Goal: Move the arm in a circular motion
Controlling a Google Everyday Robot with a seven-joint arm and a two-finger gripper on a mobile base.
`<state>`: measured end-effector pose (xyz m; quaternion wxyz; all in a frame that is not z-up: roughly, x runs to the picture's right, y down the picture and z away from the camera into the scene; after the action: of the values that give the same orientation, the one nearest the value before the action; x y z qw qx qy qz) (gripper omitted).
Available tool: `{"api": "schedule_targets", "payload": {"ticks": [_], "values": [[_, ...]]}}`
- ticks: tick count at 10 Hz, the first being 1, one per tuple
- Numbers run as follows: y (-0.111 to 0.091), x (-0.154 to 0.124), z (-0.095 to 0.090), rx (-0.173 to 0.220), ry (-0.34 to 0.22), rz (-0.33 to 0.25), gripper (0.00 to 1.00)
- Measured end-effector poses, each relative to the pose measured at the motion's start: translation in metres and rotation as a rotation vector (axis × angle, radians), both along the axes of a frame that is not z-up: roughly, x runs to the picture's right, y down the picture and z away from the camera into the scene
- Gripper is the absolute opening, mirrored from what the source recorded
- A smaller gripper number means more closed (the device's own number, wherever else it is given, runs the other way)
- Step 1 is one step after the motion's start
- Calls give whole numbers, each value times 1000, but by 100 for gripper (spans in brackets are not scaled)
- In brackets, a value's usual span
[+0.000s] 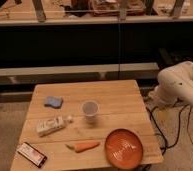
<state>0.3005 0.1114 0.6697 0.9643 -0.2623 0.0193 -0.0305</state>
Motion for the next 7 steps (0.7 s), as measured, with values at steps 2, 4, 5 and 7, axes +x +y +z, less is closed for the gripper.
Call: {"api": "schedule_targets", "payload": {"ticks": [2,4,5,7], "values": [[25,-23,-21,3,-37,-10,80],[33,-71,-30,12,-103,-35,80],[33,-91,-31,15,-132,-47,80],[31,-142,-32,18,-211,-89,80]]}}
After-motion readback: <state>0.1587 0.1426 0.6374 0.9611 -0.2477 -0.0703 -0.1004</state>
